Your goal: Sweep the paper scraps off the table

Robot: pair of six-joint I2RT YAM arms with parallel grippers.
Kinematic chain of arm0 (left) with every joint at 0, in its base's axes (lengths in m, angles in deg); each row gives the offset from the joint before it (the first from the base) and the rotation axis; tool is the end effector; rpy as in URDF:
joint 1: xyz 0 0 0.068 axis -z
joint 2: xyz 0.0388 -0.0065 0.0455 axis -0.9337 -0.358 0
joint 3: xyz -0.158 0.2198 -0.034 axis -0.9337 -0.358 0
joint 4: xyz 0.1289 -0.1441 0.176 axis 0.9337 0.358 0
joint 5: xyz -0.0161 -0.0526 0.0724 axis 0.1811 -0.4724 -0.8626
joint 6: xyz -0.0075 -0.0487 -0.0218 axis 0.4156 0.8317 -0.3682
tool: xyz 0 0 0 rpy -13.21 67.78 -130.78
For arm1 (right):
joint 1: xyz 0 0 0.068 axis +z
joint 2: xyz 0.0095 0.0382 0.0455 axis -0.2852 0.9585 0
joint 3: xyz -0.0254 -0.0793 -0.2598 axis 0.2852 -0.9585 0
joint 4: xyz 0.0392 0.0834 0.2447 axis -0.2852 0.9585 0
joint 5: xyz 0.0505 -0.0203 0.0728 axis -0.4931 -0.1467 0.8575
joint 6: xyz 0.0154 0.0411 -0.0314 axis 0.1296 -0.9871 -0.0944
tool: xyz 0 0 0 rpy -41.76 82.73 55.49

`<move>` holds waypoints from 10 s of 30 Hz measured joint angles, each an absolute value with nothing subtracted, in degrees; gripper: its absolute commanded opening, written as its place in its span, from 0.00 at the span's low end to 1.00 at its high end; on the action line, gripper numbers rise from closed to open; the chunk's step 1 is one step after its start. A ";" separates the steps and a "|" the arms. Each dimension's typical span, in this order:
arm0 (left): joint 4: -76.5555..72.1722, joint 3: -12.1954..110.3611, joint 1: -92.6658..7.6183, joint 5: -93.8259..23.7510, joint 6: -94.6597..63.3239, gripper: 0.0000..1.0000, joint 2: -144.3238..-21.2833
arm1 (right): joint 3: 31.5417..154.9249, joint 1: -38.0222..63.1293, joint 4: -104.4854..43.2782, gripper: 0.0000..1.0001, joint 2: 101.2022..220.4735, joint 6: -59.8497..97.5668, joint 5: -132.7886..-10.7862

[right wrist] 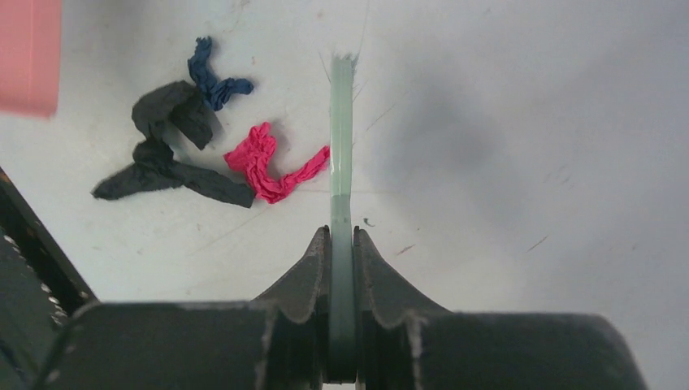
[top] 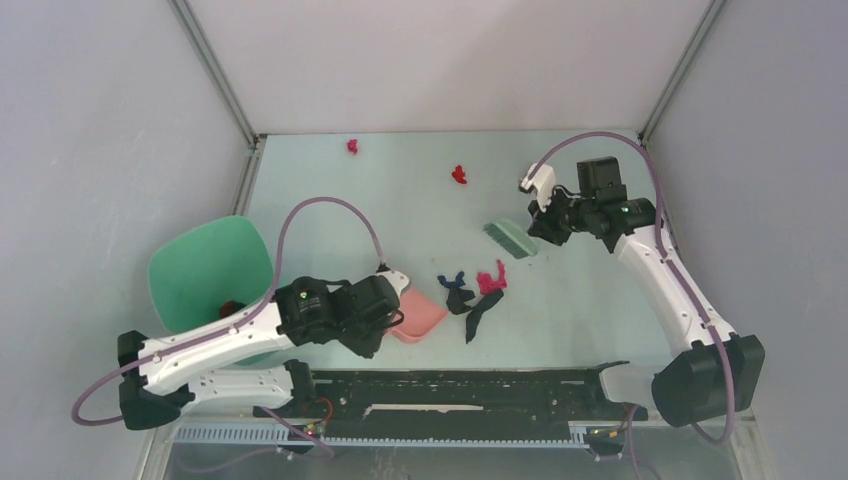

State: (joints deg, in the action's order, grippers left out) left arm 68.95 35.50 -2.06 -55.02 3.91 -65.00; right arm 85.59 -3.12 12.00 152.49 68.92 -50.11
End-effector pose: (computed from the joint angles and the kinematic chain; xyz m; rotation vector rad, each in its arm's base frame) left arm 0.0705 -0.1474 0.2996 0.7876 2.6148 -0.2161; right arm 0.2499 0.0777 0.3272 -1.2891 1.9046 0.3523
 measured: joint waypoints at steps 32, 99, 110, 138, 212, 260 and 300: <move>53.30 25.86 -1.74 -39.05 -1.25 0.00 -79.30 | 94.48 21.05 5.99 0.00 163.85 29.82 -81.95; 53.91 33.91 -1.65 -41.52 -4.86 0.00 -90.49 | 97.45 19.26 26.78 0.00 169.97 29.12 -58.54; 52.10 33.77 -1.65 -44.88 -4.16 0.00 -87.34 | 106.57 16.66 34.32 0.00 169.18 29.99 -59.05; 50.35 24.51 -1.65 -47.59 -0.09 0.16 -81.77 | 100.84 12.97 27.13 0.00 169.93 34.06 -74.15; 43.88 21.91 1.76 -49.93 11.01 0.00 -83.25 | 105.21 15.37 22.80 0.00 169.56 37.90 -66.59; 40.99 23.87 2.33 -54.96 9.00 0.00 -87.30 | 104.03 15.92 23.10 0.00 172.64 35.72 -66.98; 38.41 26.45 2.11 -57.58 8.26 0.00 -89.11 | 109.43 16.51 24.46 0.00 176.55 38.43 -68.40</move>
State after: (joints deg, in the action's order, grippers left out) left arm 38.41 26.45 2.11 -57.58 8.26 -89.11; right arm 109.43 16.51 24.46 176.55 38.43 -68.40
